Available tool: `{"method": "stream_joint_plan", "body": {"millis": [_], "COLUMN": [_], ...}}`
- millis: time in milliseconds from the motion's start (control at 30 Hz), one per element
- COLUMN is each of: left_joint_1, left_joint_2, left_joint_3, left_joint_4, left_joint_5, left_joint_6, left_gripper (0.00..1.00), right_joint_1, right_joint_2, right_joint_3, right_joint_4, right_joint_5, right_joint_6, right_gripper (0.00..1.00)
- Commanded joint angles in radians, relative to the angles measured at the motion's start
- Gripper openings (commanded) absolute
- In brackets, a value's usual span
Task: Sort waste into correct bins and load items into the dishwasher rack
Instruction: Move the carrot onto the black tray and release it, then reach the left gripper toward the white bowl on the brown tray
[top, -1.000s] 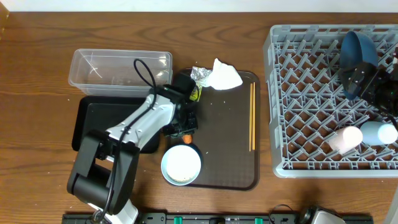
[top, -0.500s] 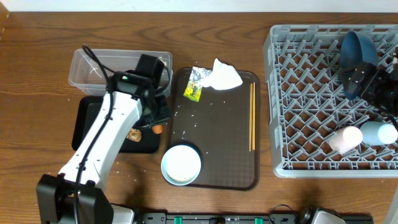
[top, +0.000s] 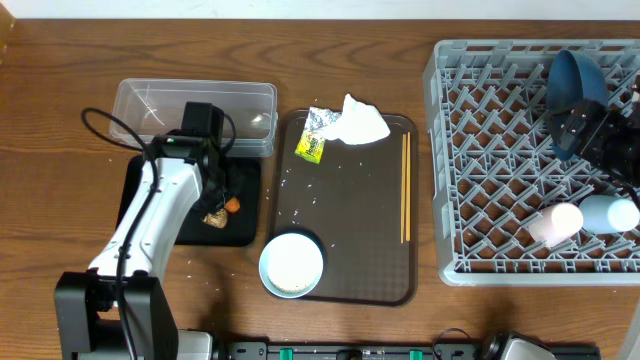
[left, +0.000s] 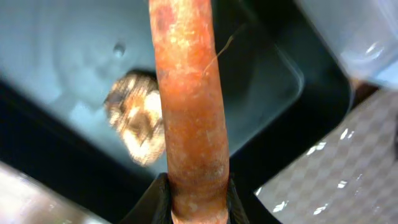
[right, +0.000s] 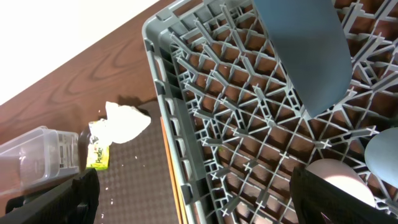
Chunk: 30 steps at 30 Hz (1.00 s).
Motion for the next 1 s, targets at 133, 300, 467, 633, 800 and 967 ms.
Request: {"method": "stream_joint_plan", "body": {"millis": [133,300,467,633,800,967], "left_joint_1": [0.011,0.009,-0.023,-0.162,-0.396,-0.628], "left_joint_2": [-0.003,-0.047,-0.126,-0.176,-0.169,-0.152], "left_joint_3": [0.029,0.104,0.168,0.164,0.090,0.023], "left_joint_4": [0.030,-0.106,-0.222,-0.349,-0.386,-0.330], "left_joint_5": [0.051,0.077,0.078,0.100,0.099,0.074], "left_joint_6": [0.042,0.187,0.358,0.531,0.568,0.568], "left_gripper": [0.83,0.80,0.77,0.75,0.70,0.66], "right_joint_1": [0.006,0.006,0.006,0.006,0.006,0.006], "right_joint_2": [0.000,0.000,0.000,0.000,0.000,0.000], "right_joint_3": [0.000,0.000,0.000,0.000,0.000,0.000], "right_joint_4": [-0.008,-0.007,0.007,0.025,0.037,0.048], "right_joint_5": [-0.007,-0.007,-0.007,-0.007,-0.007,-0.007], "right_joint_6": [0.011,0.011,0.011,0.011,0.016,0.023], "right_gripper": [0.90,0.91,0.91,0.92,0.93,0.93]}}
